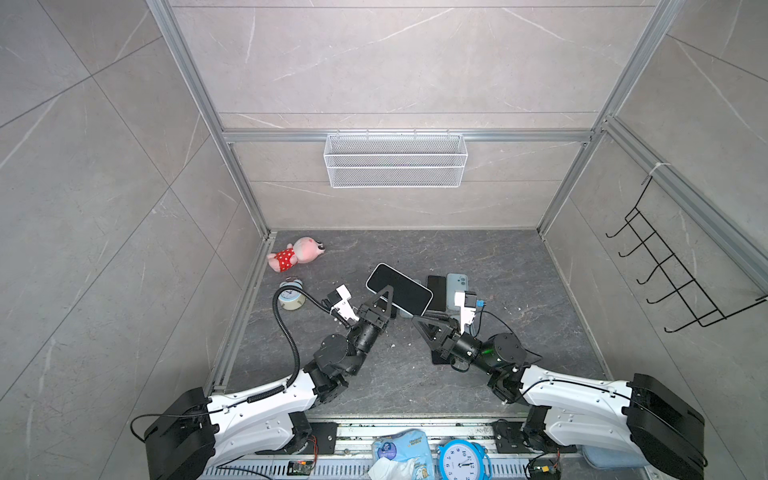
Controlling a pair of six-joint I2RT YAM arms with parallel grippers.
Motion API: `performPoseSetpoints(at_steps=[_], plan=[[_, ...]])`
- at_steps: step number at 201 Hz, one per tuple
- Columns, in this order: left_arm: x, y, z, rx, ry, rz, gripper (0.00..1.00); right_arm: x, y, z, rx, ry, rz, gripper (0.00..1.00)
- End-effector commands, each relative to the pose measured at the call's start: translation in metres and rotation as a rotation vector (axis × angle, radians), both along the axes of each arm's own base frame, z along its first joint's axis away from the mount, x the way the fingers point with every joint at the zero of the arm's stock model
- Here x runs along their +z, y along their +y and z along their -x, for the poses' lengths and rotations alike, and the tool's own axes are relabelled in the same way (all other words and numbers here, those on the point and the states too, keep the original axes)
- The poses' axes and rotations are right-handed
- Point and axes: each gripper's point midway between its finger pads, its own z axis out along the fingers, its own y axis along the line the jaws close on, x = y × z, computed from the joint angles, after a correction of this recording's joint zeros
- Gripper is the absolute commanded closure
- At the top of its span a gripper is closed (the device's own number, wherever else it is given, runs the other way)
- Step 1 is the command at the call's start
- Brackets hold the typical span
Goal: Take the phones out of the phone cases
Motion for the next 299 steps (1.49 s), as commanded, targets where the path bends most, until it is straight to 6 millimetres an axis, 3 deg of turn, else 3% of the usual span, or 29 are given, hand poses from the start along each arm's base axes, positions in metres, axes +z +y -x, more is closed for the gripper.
performPoseSetpoints(at_steps=[1,85,121,138,166,194,253,299], plan=[[0.034,0.010,0.007,0.001,-0.090,0.111,1.00,0.017,0.000,-0.002,0.004,-0.021,-0.051,0.64],[0.030,0.004,0.005,-0.018,-0.053,0.099,1.00,0.009,0.007,-0.005,0.027,-0.008,-0.037,1.00],[0.030,0.000,0.003,-0.029,-0.008,0.092,1.00,-0.010,0.014,-0.003,0.031,-0.073,0.069,1.00],[0.031,-0.002,0.002,-0.038,0.014,0.094,1.00,-0.030,0.019,-0.006,0.019,-0.103,0.156,1.00],[0.038,-0.011,0.003,-0.073,0.025,0.100,1.00,-0.066,0.016,-0.025,-0.088,-0.112,0.270,1.00],[0.039,-0.020,0.002,-0.089,0.043,0.091,1.00,-0.088,0.006,-0.044,-0.221,-0.133,0.367,1.00],[0.039,-0.024,-0.001,-0.090,0.069,0.094,1.00,-0.107,-0.015,-0.064,-0.401,-0.168,0.480,1.00],[0.049,-0.023,-0.002,-0.089,0.059,0.123,1.00,-0.125,-0.018,-0.067,-0.431,-0.157,0.521,1.00]])
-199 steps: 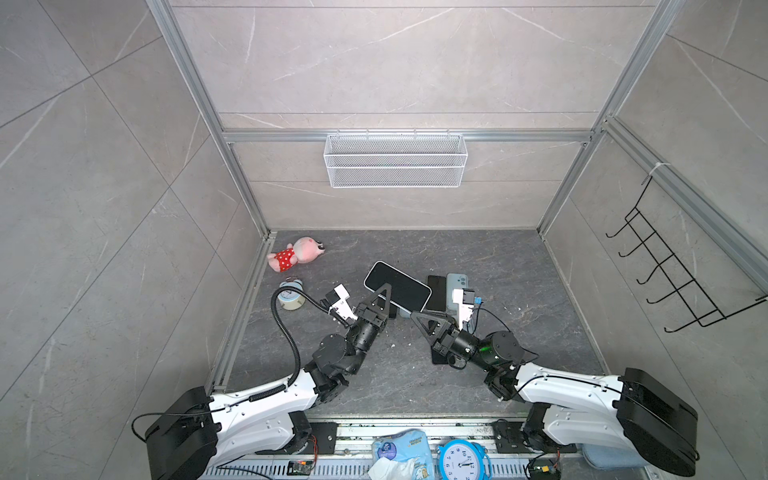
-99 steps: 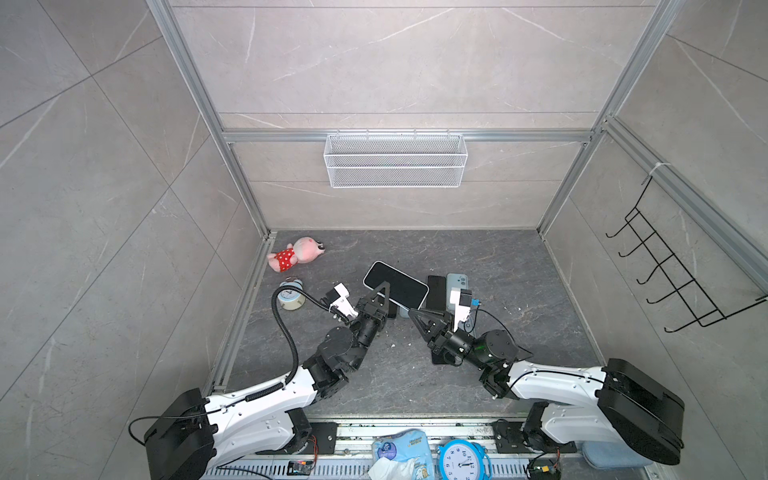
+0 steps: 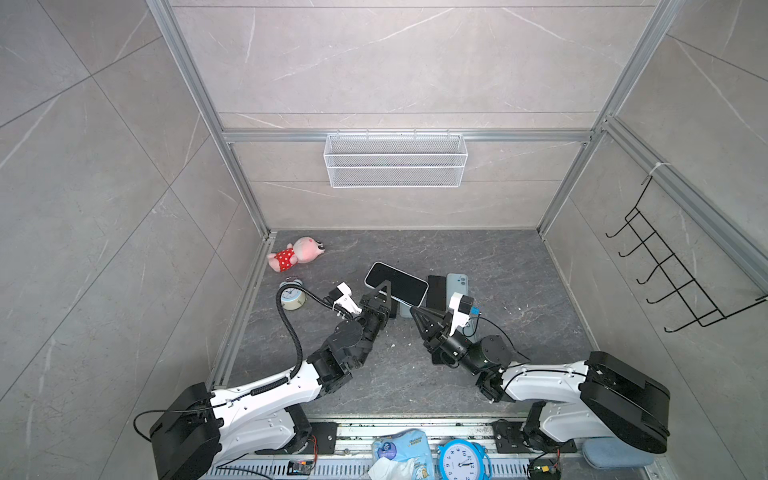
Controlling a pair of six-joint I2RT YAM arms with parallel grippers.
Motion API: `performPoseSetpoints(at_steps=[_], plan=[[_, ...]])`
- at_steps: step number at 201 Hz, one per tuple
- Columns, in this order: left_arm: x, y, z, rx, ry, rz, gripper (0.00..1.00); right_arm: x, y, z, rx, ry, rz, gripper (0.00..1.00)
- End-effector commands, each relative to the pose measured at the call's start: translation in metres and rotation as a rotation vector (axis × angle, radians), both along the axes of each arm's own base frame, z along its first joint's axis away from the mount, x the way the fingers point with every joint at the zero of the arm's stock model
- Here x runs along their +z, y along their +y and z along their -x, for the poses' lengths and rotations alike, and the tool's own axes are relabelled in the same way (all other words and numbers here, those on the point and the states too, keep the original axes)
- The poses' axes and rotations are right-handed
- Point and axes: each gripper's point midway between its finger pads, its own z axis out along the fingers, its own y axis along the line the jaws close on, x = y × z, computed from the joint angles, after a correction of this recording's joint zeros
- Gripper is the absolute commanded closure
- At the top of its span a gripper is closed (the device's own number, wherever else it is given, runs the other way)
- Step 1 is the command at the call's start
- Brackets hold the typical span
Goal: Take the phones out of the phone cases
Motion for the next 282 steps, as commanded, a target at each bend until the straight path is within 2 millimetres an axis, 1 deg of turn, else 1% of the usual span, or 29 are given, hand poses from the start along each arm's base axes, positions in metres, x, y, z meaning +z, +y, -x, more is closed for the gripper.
performPoseSetpoints(at_steps=[1,26,36,52,61,83,95,111,130,150,166,188,210,250,282], plan=[[0.074,-0.022,0.028,-0.166,-0.146,0.161,1.00,-0.085,-0.020,-0.029,-0.190,0.113,0.291,1.00],[0.079,-0.019,0.028,-0.159,-0.153,0.157,1.00,-0.085,-0.029,-0.031,-0.234,0.117,0.279,1.00],[0.079,-0.017,0.028,-0.154,-0.155,0.151,1.00,-0.080,-0.035,-0.028,-0.242,0.114,0.256,1.00],[0.078,-0.009,0.028,-0.131,-0.153,0.140,1.00,-0.069,-0.045,-0.019,-0.231,0.106,0.202,1.00],[0.079,-0.005,0.030,-0.122,-0.161,0.130,1.00,-0.063,-0.049,-0.013,-0.213,0.099,0.181,0.91],[0.080,0.002,0.032,-0.110,-0.169,0.123,1.00,-0.047,-0.058,0.006,-0.155,0.087,0.117,0.61],[0.081,0.004,0.033,-0.107,-0.178,0.118,1.00,-0.037,-0.063,0.016,-0.115,0.087,0.060,0.48],[0.080,0.003,0.033,-0.105,-0.185,0.107,1.00,-0.019,-0.054,0.030,-0.011,0.076,0.010,0.40],[0.079,0.002,0.032,-0.101,-0.199,0.113,1.00,0.004,-0.040,0.041,0.103,0.087,-0.059,0.34],[0.076,0.005,0.028,-0.068,-0.193,0.108,1.00,0.023,-0.027,0.048,0.201,0.102,-0.123,0.31],[0.075,0.006,0.028,-0.064,-0.196,0.108,1.00,0.033,-0.020,0.051,0.247,0.117,-0.162,0.29],[0.073,0.005,0.027,-0.059,-0.198,0.108,1.00,0.042,-0.012,0.051,0.283,0.133,-0.188,0.29],[0.072,0.001,0.026,-0.065,-0.205,0.118,1.00,0.046,-0.010,0.046,0.271,0.150,-0.221,0.30],[0.066,-0.003,0.023,-0.065,-0.209,0.133,1.00,0.057,-0.014,0.038,0.239,0.164,-0.279,0.36],[0.065,-0.004,0.023,-0.065,-0.214,0.135,1.00,0.060,-0.013,0.033,0.228,0.178,-0.293,0.46]])
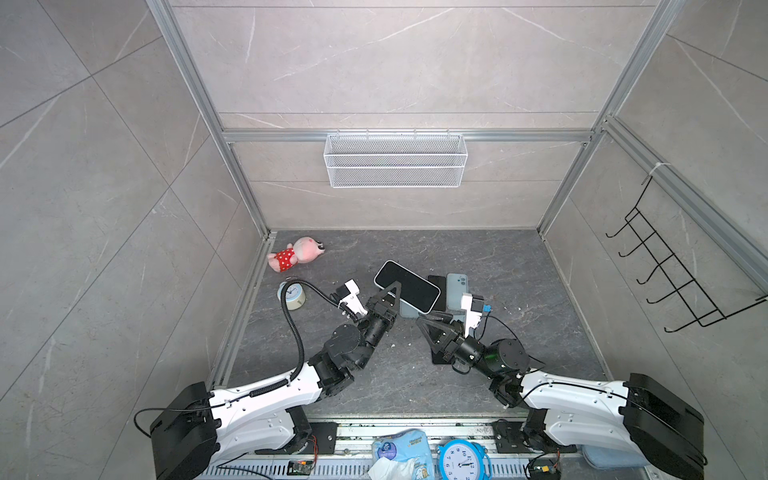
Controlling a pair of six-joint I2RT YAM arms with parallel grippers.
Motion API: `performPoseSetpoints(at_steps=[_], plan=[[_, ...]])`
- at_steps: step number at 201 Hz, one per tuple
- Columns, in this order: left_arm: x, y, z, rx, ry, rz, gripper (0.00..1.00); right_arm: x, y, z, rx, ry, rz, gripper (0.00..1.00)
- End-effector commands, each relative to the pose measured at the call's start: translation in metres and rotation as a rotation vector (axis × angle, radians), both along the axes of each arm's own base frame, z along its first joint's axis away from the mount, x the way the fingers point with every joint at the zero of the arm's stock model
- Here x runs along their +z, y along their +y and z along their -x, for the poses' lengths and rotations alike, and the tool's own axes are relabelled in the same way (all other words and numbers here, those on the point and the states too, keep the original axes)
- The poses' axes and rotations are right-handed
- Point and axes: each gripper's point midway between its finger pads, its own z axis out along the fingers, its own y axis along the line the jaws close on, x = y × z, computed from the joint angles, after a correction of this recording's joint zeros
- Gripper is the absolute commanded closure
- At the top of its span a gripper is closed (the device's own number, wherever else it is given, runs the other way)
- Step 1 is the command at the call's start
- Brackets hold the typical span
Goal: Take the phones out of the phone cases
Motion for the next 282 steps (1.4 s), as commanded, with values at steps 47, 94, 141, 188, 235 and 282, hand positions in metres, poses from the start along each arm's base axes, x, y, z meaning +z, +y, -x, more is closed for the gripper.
performPoseSetpoints(at_steps=[47,94,141,188,235,282], plan=[[0.041,0.012,0.006,0.015,-0.105,0.135,1.00,0.017,0.004,-0.011,-0.023,0.023,-0.075,0.65],[0.039,0.012,0.007,0.007,-0.113,0.140,1.00,0.018,0.001,-0.015,-0.039,0.034,-0.090,0.78],[0.040,0.011,0.007,0.003,-0.117,0.149,1.00,0.019,0.006,-0.017,-0.025,0.034,-0.086,0.89],[0.041,0.007,0.007,-0.014,-0.077,0.131,1.00,-0.013,0.014,-0.023,-0.047,0.032,0.054,1.00],[0.051,-0.003,0.013,-0.081,-0.052,0.142,1.00,-0.058,0.009,-0.038,-0.182,-0.045,0.244,1.00],[0.053,-0.011,0.014,-0.118,-0.039,0.161,1.00,-0.068,-0.004,-0.052,-0.324,-0.133,0.337,1.00]])
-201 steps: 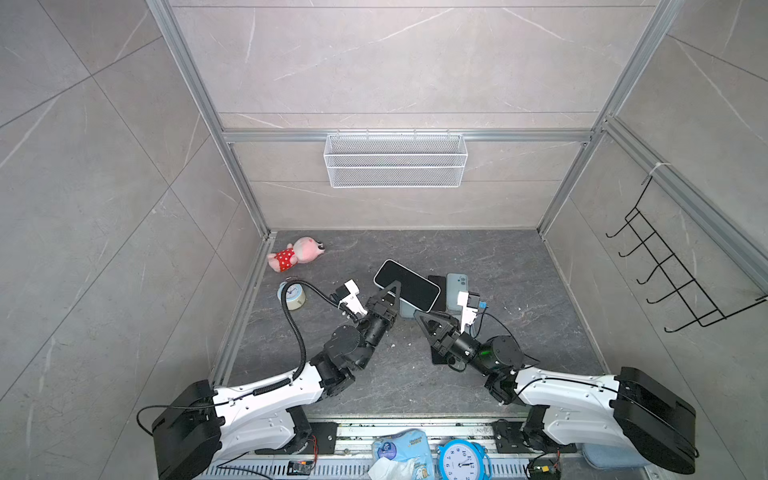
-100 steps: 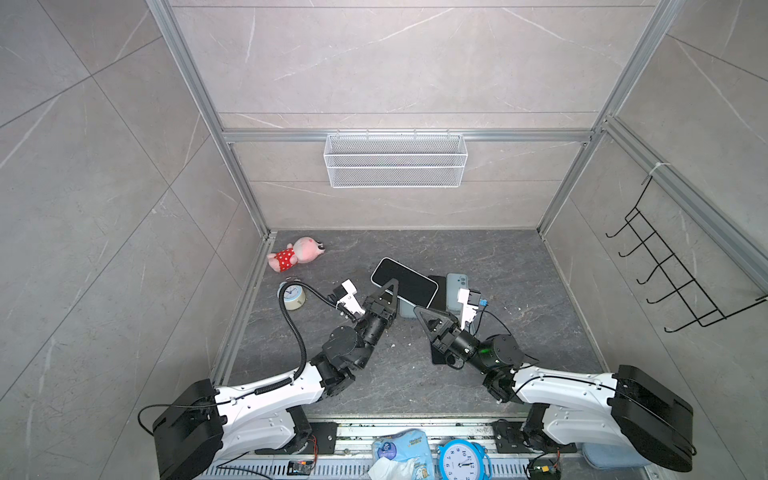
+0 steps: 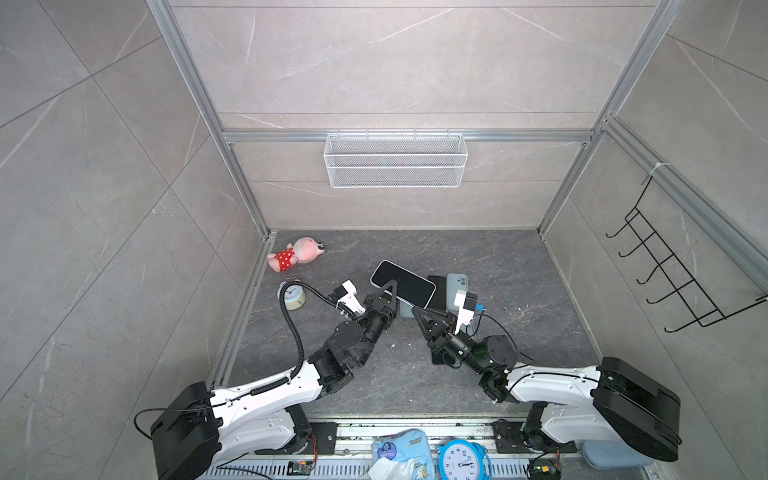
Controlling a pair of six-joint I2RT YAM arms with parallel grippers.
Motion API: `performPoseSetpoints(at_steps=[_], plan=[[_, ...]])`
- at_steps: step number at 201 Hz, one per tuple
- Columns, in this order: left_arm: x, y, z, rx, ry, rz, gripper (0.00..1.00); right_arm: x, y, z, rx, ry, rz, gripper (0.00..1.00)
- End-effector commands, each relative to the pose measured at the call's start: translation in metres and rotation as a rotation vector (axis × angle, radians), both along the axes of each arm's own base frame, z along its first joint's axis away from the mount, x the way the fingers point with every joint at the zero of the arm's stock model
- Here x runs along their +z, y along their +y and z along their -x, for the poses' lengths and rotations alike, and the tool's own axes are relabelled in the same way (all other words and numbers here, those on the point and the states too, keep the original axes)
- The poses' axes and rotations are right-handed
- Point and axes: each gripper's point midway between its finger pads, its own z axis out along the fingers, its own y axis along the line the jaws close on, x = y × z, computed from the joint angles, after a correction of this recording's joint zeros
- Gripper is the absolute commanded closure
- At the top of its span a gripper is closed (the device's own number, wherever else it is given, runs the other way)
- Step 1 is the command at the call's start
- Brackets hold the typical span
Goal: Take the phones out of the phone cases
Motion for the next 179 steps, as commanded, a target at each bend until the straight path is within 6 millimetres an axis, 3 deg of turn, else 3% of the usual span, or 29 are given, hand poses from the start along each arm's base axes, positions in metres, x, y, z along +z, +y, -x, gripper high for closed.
performPoseSetpoints(at_steps=[1,79,96,116,125,139,147,179], plan=[[0.062,-0.014,0.022,-0.131,-0.116,0.143,1.00,-0.055,-0.013,-0.027,-0.195,-0.002,0.241,1.00],[0.073,-0.014,0.028,-0.159,-0.140,0.179,1.00,-0.069,-0.025,-0.040,-0.277,-0.003,0.274,1.00],[0.074,-0.012,0.028,-0.155,-0.144,0.174,1.00,-0.065,-0.032,-0.040,-0.282,0.003,0.241,1.00],[0.072,-0.004,0.028,-0.126,-0.147,0.163,1.00,-0.052,-0.038,-0.027,-0.240,-0.024,0.198,1.00],[0.073,0.000,0.028,-0.113,-0.152,0.153,1.00,-0.049,-0.041,-0.020,-0.217,-0.024,0.184,0.90],[0.075,0.006,0.029,-0.095,-0.167,0.141,1.00,-0.043,-0.045,-0.003,-0.144,-0.023,0.139,0.63],[0.073,0.009,0.029,-0.082,-0.167,0.129,1.00,-0.035,-0.043,0.008,-0.083,-0.028,0.103,0.53],[0.065,0.014,0.027,-0.043,-0.180,0.087,1.00,0.003,-0.037,0.035,0.108,-0.015,-0.043,0.39]])
